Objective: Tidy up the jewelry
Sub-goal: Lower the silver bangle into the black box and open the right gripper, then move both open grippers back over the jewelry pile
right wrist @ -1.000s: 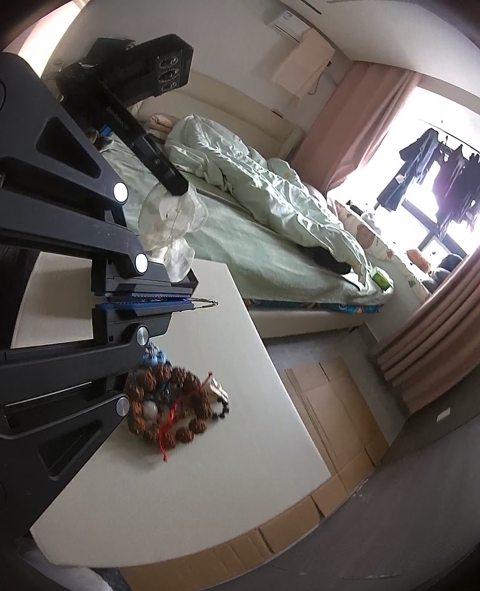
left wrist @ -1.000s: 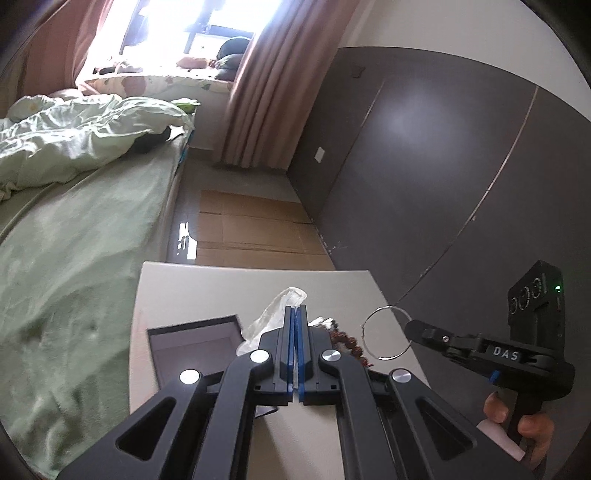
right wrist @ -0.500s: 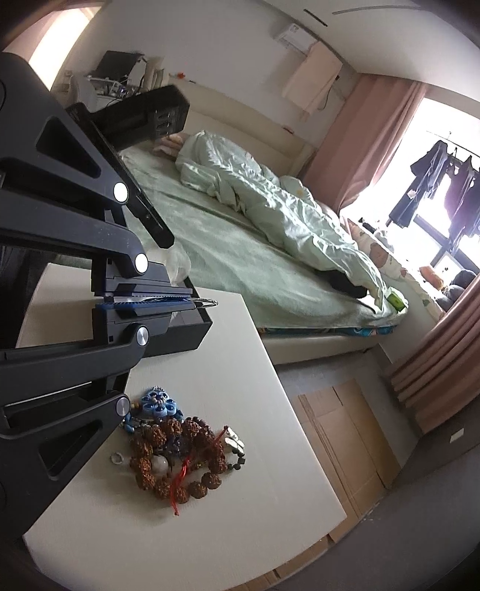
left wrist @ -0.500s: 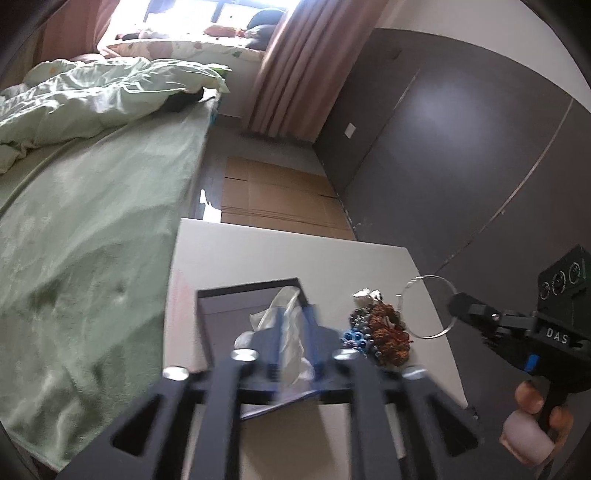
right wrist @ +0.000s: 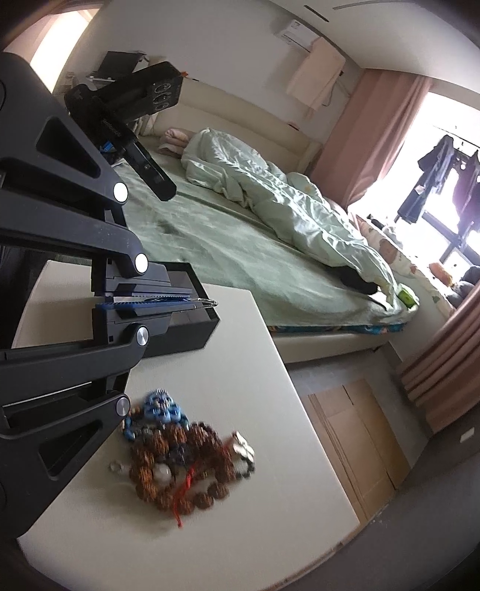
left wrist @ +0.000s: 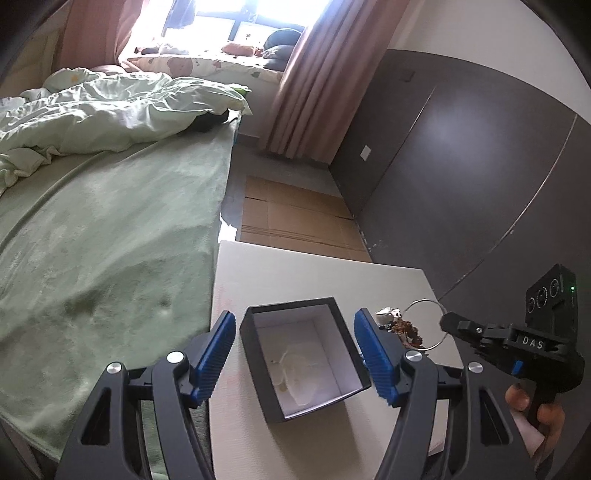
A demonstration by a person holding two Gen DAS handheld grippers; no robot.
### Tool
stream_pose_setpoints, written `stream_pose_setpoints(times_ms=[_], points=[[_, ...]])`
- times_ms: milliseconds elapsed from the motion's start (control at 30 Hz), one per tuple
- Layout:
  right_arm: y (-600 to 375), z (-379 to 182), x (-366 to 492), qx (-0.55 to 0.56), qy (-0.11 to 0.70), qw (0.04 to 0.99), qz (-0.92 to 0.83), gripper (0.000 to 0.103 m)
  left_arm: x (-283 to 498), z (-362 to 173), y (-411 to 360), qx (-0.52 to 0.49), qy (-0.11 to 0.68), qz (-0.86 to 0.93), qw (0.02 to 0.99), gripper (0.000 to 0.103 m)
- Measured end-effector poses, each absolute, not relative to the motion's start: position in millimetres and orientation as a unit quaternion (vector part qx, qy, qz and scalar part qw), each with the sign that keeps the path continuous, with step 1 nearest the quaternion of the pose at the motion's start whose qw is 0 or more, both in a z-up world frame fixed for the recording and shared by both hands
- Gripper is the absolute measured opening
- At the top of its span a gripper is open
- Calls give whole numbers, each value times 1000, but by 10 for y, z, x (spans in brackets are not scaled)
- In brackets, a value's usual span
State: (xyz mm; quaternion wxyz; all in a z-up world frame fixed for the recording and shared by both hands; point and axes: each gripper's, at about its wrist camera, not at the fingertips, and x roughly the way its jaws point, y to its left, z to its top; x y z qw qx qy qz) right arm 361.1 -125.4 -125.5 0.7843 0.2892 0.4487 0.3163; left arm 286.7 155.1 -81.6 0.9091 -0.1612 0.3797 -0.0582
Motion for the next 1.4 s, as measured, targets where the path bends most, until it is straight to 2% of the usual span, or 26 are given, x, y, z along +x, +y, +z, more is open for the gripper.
stream_pose_setpoints(times_ms=[633, 667, 700, 767, 800, 933, 1400], points=[[-432, -1671, 3740, 275, 515, 733, 349, 5, 2905, -876, 1646, -174, 383, -40, 907, 65], [-401, -1681, 3745, 263, 523, 734, 343, 14, 2909, -884, 1645, -173, 384, -39, 906, 65], [-386, -1666, 3739, 250, 524, 742, 335, 36, 2908, -891, 1648, -172, 385, -39, 906, 65], [-409, -1599, 3705, 226, 512, 766, 316, 66, 2918, -913, 1656, -170, 389, -36, 905, 65], [-433, -1546, 3677, 213, 502, 779, 308, 69, 2925, -923, 1662, -169, 390, -35, 904, 65], [-538, -1395, 3587, 168, 477, 812, 291, 76, 2922, -938, 1689, -172, 394, -33, 903, 66], [-1339, -1388, 3630, 148, 482, 838, 206, 76, 2980, -964, 1308, -143, 401, -62, 903, 69]])
